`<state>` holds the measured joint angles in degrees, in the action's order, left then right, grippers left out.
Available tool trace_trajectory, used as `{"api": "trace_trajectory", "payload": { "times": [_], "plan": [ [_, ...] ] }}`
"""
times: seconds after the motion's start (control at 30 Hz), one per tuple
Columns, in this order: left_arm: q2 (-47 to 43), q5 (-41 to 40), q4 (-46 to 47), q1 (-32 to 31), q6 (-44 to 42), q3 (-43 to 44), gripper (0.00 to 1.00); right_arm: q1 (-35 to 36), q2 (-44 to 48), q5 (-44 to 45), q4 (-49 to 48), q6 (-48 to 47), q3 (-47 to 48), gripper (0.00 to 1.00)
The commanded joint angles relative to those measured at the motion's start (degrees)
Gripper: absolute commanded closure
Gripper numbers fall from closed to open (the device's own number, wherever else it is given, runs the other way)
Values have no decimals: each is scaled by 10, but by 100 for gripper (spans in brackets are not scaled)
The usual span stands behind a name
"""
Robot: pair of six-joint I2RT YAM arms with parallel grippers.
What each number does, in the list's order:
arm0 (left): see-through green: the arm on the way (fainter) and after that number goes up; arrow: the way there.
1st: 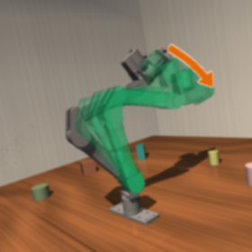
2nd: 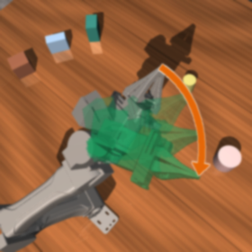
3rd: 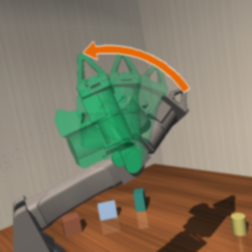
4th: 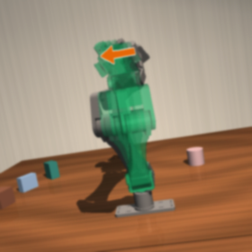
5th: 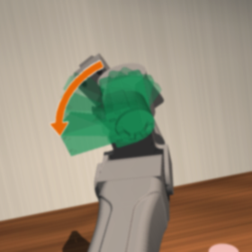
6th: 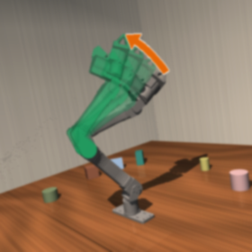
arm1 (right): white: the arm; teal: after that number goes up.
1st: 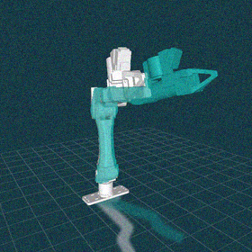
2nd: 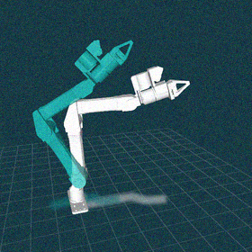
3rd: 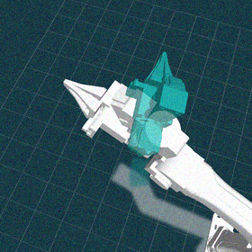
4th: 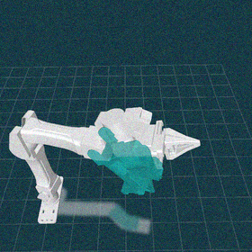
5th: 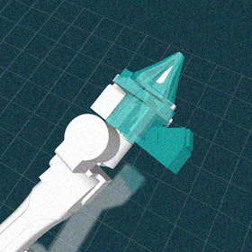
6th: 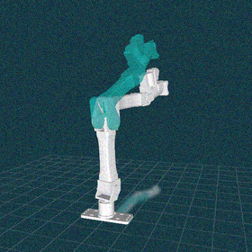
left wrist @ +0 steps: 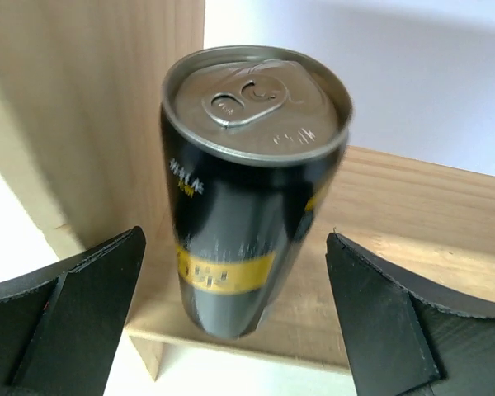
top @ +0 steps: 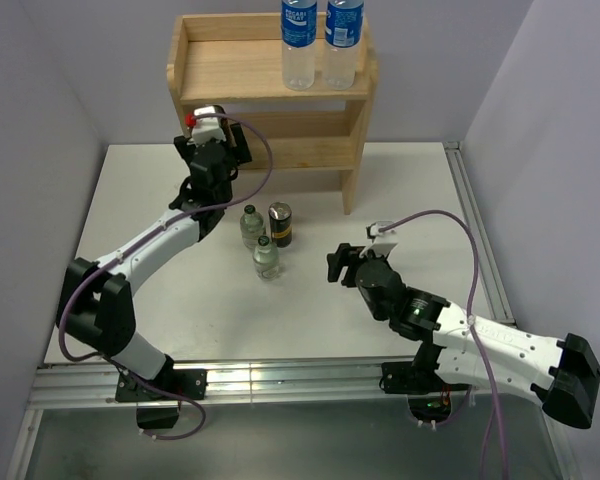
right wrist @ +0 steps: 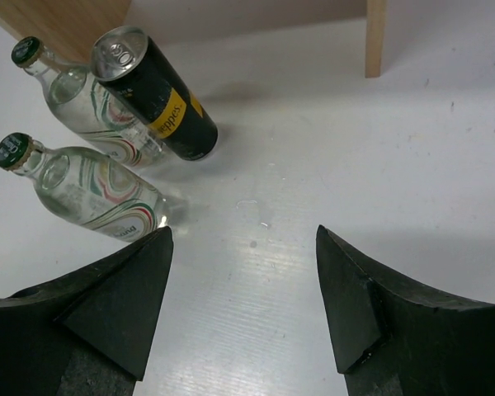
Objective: Place and organize the beverage onto the shelf
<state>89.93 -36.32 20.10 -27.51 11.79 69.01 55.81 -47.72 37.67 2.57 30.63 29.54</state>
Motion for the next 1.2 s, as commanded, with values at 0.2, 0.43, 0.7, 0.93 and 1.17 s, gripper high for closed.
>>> {"api": "trace_trajectory", "payload": {
  "times": [0.2, 0.43, 0.7, 0.93, 1.17],
  "plan": [
    [-135, -34, -36, -29, 31, -66, 1, -18, -156, -52, -144, -58, 69, 18],
    [-242, -63, -62, -69, 40, -139, 1, -50, -289, -117, -179, -88, 156, 6],
    [-295, -84, -77, -85, 37, -183, 1, -54, -389, -131, -174, -110, 241, 4],
    [-306, -82, -77, -93, 39, -192, 1, -61, -455, -135, -172, -121, 293, 4],
    [-319, -82, -72, -96, 37, -204, 1, -80, -497, -142, -179, -120, 312, 4]
  ]
}}
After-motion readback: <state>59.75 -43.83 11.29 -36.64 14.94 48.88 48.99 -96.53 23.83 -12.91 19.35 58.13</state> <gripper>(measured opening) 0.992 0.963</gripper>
